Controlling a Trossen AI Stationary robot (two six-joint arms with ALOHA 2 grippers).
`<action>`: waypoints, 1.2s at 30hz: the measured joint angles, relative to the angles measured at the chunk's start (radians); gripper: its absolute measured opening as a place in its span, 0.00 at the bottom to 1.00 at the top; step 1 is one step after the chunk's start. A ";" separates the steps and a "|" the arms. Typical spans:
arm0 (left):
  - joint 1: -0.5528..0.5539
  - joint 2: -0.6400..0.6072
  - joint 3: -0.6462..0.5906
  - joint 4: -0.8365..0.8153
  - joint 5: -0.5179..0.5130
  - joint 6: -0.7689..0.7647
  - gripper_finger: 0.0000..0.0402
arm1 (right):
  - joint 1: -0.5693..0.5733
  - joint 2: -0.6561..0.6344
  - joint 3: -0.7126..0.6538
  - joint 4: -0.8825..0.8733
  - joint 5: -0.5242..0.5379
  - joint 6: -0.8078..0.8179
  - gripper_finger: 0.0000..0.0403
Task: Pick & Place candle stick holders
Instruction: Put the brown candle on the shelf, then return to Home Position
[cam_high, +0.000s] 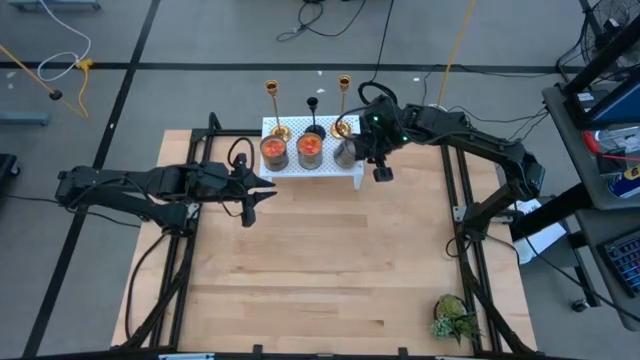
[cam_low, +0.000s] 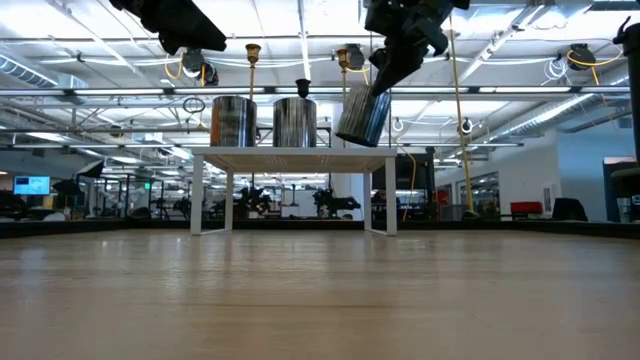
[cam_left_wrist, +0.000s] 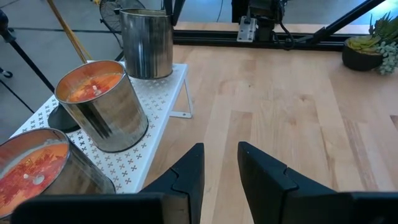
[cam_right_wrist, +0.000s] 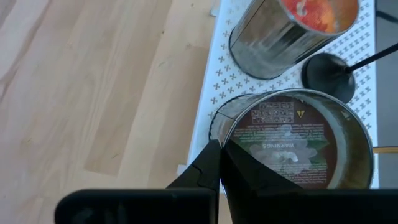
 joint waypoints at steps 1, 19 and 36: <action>0.000 0.000 0.000 0.000 0.000 0.000 0.26 | 0.000 0.001 0.000 0.008 0.000 0.000 0.01; 0.000 0.000 0.000 -0.007 0.000 0.000 0.26 | 0.000 0.045 0.000 0.109 0.003 -0.012 0.12; 0.000 0.000 0.000 -0.007 0.000 0.000 0.26 | 0.002 0.040 0.000 0.216 0.005 -0.014 0.23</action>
